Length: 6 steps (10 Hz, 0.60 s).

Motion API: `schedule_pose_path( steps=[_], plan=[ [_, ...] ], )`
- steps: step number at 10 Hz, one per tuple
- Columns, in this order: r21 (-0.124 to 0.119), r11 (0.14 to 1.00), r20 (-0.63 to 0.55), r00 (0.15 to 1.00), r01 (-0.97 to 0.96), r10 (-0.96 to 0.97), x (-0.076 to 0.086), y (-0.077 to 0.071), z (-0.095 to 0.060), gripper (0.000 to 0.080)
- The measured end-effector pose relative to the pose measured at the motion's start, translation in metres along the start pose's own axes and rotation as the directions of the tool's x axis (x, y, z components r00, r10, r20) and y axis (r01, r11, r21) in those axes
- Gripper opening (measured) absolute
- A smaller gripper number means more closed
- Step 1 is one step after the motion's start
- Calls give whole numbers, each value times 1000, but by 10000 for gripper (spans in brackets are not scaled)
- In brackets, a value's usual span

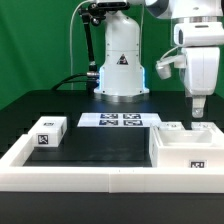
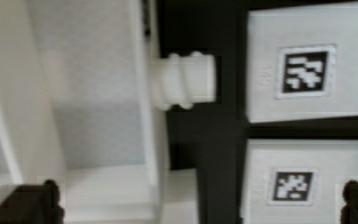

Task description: Assemble cabinet

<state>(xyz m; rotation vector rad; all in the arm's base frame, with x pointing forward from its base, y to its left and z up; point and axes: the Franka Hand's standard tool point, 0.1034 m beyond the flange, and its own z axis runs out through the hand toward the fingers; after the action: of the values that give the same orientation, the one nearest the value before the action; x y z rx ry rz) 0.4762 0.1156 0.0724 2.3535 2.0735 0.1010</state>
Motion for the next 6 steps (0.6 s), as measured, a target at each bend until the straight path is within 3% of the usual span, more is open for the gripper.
schedule_pose_path(
  steps=[1,5,6],
  plan=[
    [3,998,-2,998,-55,55,6,-11,1,797],
    [6,998,-1,998,-55,55,4,-11,3,797],
    [-1,998,-15,998,-69,69,13,-23,6,797]
  ],
)
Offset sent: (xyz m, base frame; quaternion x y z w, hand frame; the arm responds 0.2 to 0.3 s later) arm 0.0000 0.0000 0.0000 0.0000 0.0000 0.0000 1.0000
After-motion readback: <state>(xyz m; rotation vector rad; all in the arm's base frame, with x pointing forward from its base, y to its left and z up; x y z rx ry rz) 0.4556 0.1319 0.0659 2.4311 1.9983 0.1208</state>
